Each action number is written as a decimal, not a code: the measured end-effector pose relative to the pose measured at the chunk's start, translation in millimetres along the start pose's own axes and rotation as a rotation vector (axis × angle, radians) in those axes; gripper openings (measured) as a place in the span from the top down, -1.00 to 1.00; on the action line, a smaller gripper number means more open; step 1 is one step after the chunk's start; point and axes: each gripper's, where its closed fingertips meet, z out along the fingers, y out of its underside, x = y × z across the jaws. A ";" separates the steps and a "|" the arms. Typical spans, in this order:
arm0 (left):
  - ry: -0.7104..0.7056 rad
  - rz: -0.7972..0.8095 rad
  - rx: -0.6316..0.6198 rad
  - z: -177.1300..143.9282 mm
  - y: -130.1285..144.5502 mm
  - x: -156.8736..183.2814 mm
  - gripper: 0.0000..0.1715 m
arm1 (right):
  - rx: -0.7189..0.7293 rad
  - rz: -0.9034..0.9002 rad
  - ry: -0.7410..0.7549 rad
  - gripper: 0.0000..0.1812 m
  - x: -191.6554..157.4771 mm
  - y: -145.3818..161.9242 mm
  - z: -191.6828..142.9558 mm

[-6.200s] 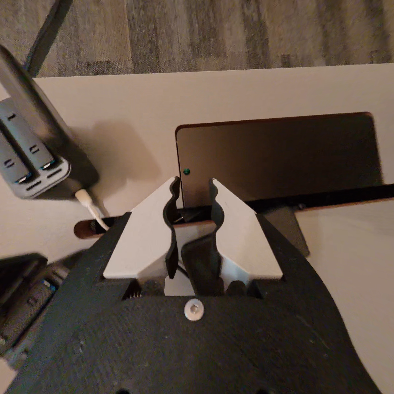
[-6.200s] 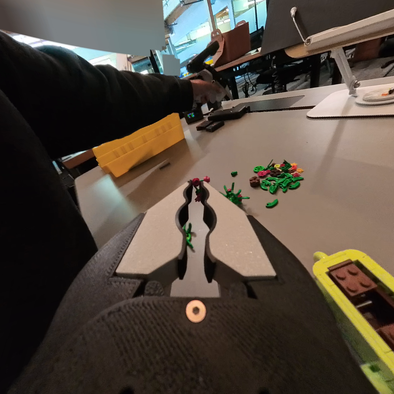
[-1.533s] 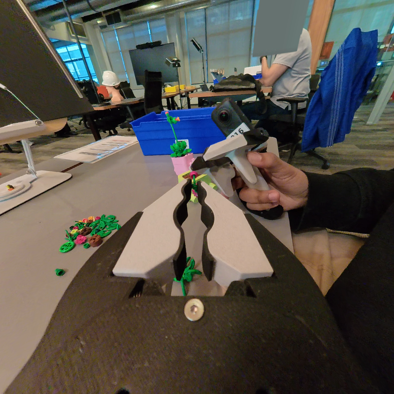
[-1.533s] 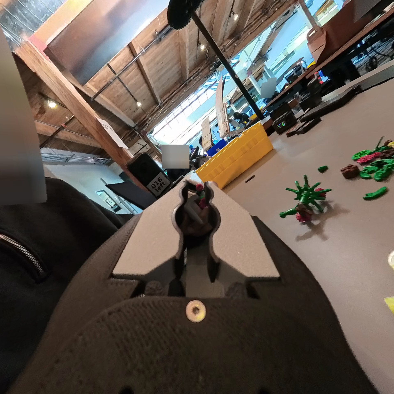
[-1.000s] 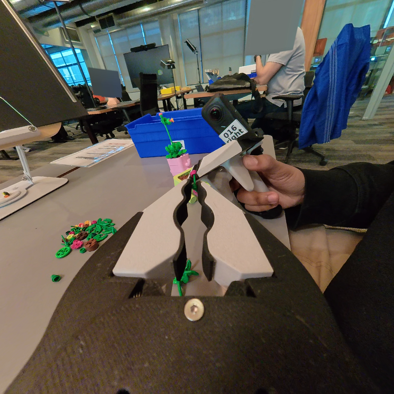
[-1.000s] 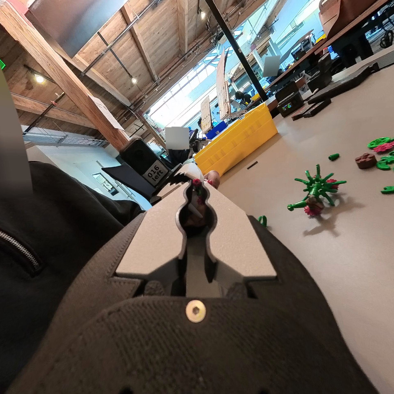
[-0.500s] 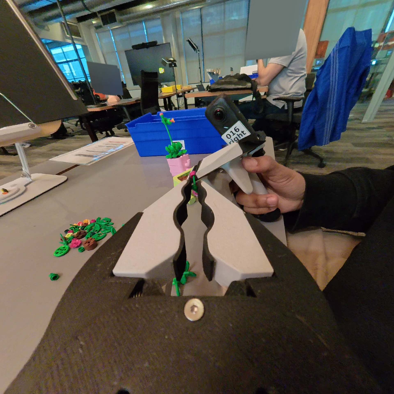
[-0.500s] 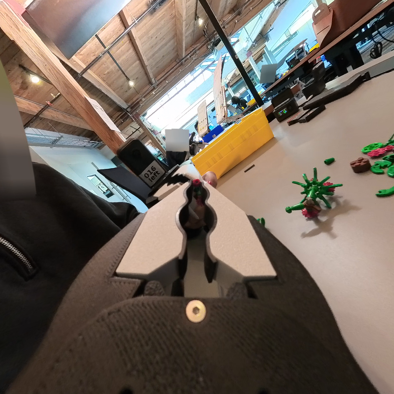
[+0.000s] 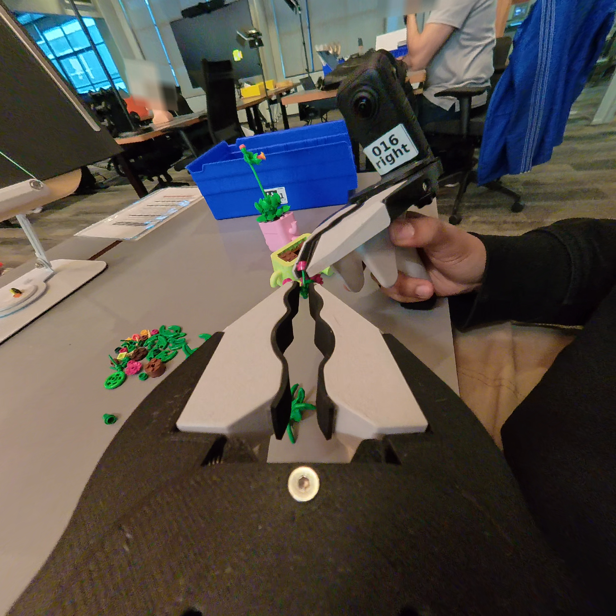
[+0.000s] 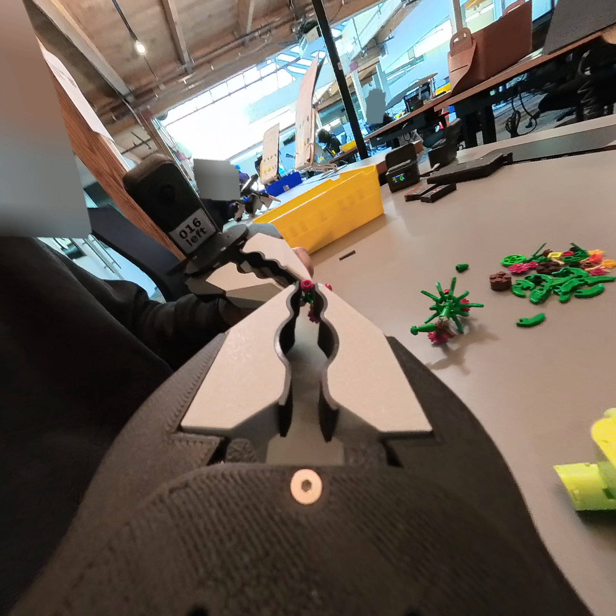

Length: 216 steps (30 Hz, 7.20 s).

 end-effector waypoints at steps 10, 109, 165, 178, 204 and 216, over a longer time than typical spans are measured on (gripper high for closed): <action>0.012 -0.014 -0.002 -0.5 4.4 0.1 1.00 | -0.060 -0.102 0.051 0.95 0.3 6.8 4.3; -0.168 0.303 -0.016 -34.8 28.1 -19.1 1.00 | -0.329 0.165 0.008 0.79 15.4 23.8 53.4; -0.029 -0.309 0.176 -46.8 7.0 -39.4 0.89 | -0.181 -0.066 -0.017 0.95 1.1 1.9 54.4; -0.079 -0.055 0.011 -41.7 22.9 -30.3 1.00 | -0.299 -0.259 0.046 0.95 2.6 17.5 55.8; -0.253 0.078 0.040 -42.5 8.0 -37.7 1.00 | -0.151 -0.051 -0.025 0.95 -1.6 2.8 59.4; -0.265 -0.079 0.105 -49.4 -1.1 -49.9 1.00 | 0.047 -0.094 0.314 0.95 27.8 -81.1 3.5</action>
